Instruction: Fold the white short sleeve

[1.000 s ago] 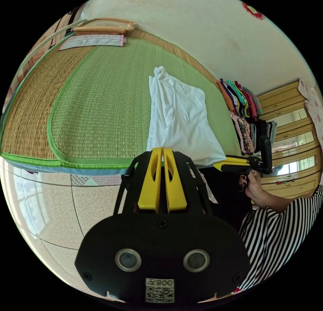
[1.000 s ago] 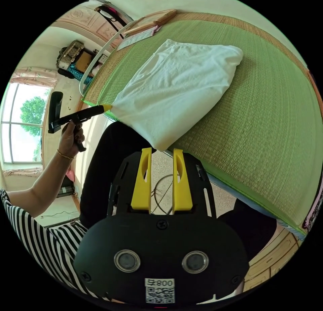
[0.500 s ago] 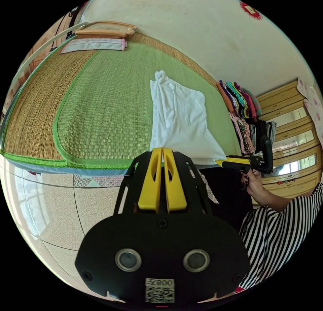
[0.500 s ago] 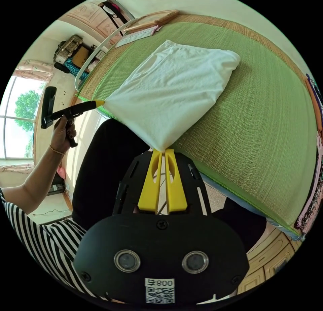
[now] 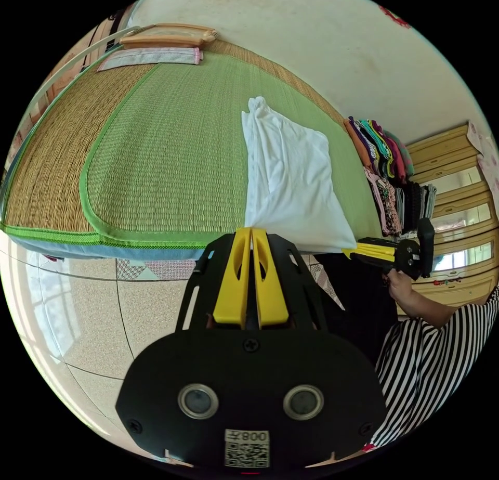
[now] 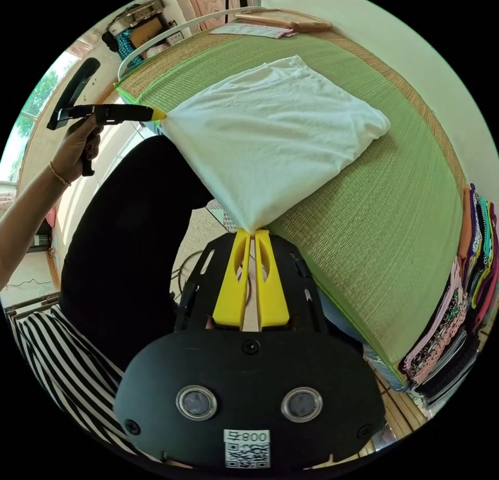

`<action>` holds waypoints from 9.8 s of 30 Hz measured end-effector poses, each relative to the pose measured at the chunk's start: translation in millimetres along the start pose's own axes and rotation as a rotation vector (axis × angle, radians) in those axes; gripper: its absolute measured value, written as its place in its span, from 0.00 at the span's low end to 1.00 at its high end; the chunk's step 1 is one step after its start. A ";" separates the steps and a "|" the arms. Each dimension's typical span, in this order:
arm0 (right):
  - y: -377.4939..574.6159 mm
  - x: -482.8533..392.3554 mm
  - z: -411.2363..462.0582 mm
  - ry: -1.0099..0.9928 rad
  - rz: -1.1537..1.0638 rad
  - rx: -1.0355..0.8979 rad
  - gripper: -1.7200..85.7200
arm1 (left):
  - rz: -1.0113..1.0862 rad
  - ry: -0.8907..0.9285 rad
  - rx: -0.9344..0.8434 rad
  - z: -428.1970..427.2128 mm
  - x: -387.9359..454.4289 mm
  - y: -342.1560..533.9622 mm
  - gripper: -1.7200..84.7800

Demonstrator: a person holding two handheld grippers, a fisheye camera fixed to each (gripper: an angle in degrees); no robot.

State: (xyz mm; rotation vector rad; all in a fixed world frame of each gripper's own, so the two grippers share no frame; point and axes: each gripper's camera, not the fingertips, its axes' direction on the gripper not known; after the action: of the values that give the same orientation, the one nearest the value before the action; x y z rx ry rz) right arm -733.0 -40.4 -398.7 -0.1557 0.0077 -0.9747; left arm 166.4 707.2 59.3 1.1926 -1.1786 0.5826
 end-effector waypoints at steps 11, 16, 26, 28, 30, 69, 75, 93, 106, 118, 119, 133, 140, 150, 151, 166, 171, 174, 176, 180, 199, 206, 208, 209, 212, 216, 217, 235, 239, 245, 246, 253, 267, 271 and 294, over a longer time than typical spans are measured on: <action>-1.4 -25.8 5.2 0.101 -0.106 -0.005 0.04 | -0.035 0.012 0.010 0.7 -14.2 -1.3 0.02; 3.0 -18.8 8.3 0.071 -0.109 -0.009 0.03 | -0.045 0.022 0.016 0.3 -19.7 -1.4 0.02; 15.1 12.8 40.9 0.063 -0.064 -0.139 0.03 | -0.066 0.047 0.021 -3.9 -28.8 -1.3 0.02; 25.2 33.3 39.8 0.001 -0.008 -0.129 0.03 | -0.060 0.044 0.018 -5.6 -27.5 -1.9 0.02; 28.7 53.6 31.7 -0.046 0.045 -0.092 0.03 | -0.052 0.037 0.020 -8.5 -25.2 -1.9 0.02; -10.2 341.1 42.4 -0.609 0.302 0.176 0.05 | 0.042 0.129 -0.055 34.5 82.4 -115.8 0.02; 56.6 275.7 107.6 -0.711 0.287 0.031 0.02 | 0.005 0.038 -0.117 39.3 82.1 -112.3 0.02; 59.7 258.1 112.2 -0.712 0.255 0.083 0.02 | -0.078 0.059 -0.063 16.1 114.6 -127.7 0.02; 61.1 248.5 144.8 -0.742 0.252 0.028 0.02 | -0.125 0.069 -0.052 11.1 153.2 -142.0 0.02; 117.6 293.1 172.5 -1.000 0.487 0.140 0.06 | 0.220 0.180 -0.145 55.1 328.5 -183.0 0.06; 118.9 294.2 174.7 -1.008 0.495 0.137 0.06 | 0.269 0.169 -0.167 65.5 351.8 -189.3 0.07; 129.3 305.5 205.4 -1.172 0.573 0.176 0.09 | 0.525 -0.063 -0.308 119.0 473.8 -196.0 0.03; 125.1 300.9 211.2 -1.214 0.574 0.182 0.10 | 0.448 0.039 -0.231 97.0 459.7 -181.5 0.02; 112.8 288.0 222.2 -1.299 0.579 0.183 0.10 | 0.428 0.072 -0.215 96.9 432.5 -152.5 0.02; 111.7 286.8 223.2 -1.296 0.577 0.179 0.09 | 0.421 0.077 -0.216 99.0 426.5 -147.5 0.02; 103.2 273.3 200.5 -1.251 0.545 0.180 0.04 | 0.004 0.269 -0.050 44.5 206.7 -29.6 0.03; 98.2 269.2 185.9 -1.274 0.526 0.211 0.04 | -0.196 0.429 0.005 42.9 116.3 26.7 0.06; 93.1 266.9 175.0 -1.281 0.511 0.226 0.04 | -0.308 0.526 0.034 55.5 74.3 59.6 0.09; 88.9 265.5 168.4 -1.278 0.496 0.231 0.04 | -0.356 0.569 0.054 64.6 50.5 79.2 0.10; 81.6 262.6 156.7 -1.268 0.474 0.239 0.04 | -0.407 0.586 0.096 68.5 18.8 100.5 0.11; 60.4 257.6 129.6 -1.287 0.433 0.263 0.04 | -0.528 0.715 0.061 92.5 -94.5 181.1 0.17; 50.7 255.6 119.9 -1.292 0.410 0.278 0.04 | -0.517 0.776 -0.030 110.1 -100.3 193.0 0.17; 50.3 255.5 118.8 -1.300 0.409 0.282 0.04 | -0.541 0.771 -0.011 111.5 -106.9 198.5 0.17; 50.4 255.6 118.5 -1.301 0.409 0.283 0.04 | -0.560 0.775 -0.001 113.4 -112.5 202.5 0.17; 51.9 257.8 116.8 -1.302 0.410 0.289 0.04 | -0.595 0.801 0.011 118.9 -125.3 212.6 0.15; 55.3 262.3 116.0 -1.307 0.416 0.300 0.04 | -0.616 0.811 0.040 119.7 -133.6 224.4 0.14; 56.3 263.5 116.3 -1.306 0.418 0.300 0.04 | -0.626 0.816 0.053 119.8 -135.6 228.1 0.13; 118.1 289.6 139.0 -1.249 0.518 0.260 0.04 | -0.540 0.845 0.101 79.4 -109.5 240.5 0.05; 137.3 293.3 145.1 -1.244 0.535 0.250 0.04 | -0.505 0.849 0.076 69.1 -91.6 241.3 0.05; 169.0 299.5 154.4 -1.252 0.561 0.248 0.04 | -0.479 0.841 0.041 59.4 -68.0 238.7 0.05; 174.7 300.6 156.1 -1.253 0.563 0.246 0.04 | -0.477 0.837 0.038 58.6 -65.6 238.1 0.05; 205.7 310.3 167.9 -1.254 0.572 0.235 0.04 | -0.461 0.801 0.011 46.6 -38.1 221.3 0.05; 265.4 339.8 173.3 -1.283 0.564 0.281 0.04 | -0.403 0.794 0.005 22.1 21.5 143.5 0.05; 288.2 353.1 167.8 -1.293 0.554 0.322 0.04 | -0.370 0.816 0.023 13.4 47.9 106.2 0.05; 432.9 516.1 62.9 -1.320 0.485 0.804 0.04 | 0.037 0.926 0.021 -20.3 328.9 -288.4 0.05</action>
State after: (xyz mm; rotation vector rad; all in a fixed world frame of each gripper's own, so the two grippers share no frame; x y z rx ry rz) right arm -81.5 -219.2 -362.3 -0.0226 -1.4695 -0.1954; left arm 533.5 560.6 247.7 0.7541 -0.4002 1.0285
